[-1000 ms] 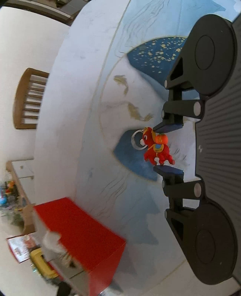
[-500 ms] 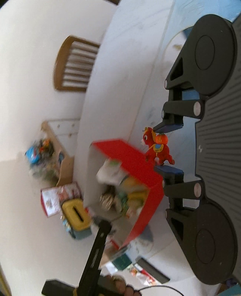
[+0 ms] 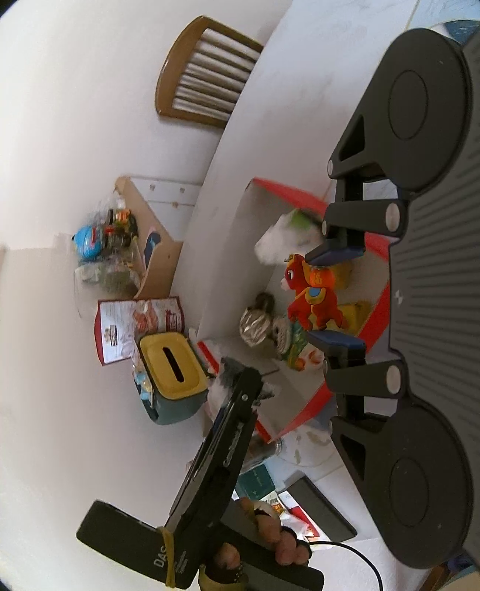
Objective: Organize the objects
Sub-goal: 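Lower into the box and open the right gripper while the left releases the black granule bag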
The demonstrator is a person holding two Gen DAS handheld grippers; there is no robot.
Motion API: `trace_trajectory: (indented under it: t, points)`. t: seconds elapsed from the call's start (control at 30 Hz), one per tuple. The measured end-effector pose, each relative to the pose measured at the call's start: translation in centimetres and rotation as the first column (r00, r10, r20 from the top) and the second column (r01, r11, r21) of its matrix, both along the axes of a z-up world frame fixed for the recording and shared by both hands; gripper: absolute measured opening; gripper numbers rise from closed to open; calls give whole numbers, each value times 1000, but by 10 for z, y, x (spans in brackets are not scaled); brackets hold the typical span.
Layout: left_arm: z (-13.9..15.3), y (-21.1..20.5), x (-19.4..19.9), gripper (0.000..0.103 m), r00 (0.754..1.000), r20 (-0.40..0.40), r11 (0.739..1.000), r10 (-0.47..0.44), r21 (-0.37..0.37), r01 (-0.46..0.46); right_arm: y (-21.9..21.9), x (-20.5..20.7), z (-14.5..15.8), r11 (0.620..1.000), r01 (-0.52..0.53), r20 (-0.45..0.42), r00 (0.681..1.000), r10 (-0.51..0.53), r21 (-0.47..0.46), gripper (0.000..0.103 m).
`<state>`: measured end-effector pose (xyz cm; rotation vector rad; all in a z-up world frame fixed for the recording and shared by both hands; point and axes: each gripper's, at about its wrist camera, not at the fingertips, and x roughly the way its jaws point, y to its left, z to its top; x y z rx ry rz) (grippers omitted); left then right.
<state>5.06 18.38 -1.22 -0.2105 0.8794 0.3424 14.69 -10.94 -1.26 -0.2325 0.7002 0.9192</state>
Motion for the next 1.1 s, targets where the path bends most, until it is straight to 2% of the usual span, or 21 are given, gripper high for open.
trace_trajectory:
  t: [0.2, 0.43, 0.77, 1.1]
  points:
    - [-21, 22, 11, 30, 999, -46, 1000, -3, 11, 3, 41, 11, -15, 1000, -6, -17, 1000, 5, -22, 37]
    - [-53, 32, 27, 30, 994, -110, 1000, -26, 12, 28, 78, 29, -52, 995, 29, -56, 998, -34, -93, 37]
    - [-84, 31, 47, 30, 982, -174, 997, -73, 2, 75, 101, 39, -88, 984, 37, -105, 993, -56, -175, 37]
    - [-100, 28, 54, 30, 972, -213, 995, -98, -24, 95, 109, 41, -103, 976, 33, -140, 988, -64, -214, 38]
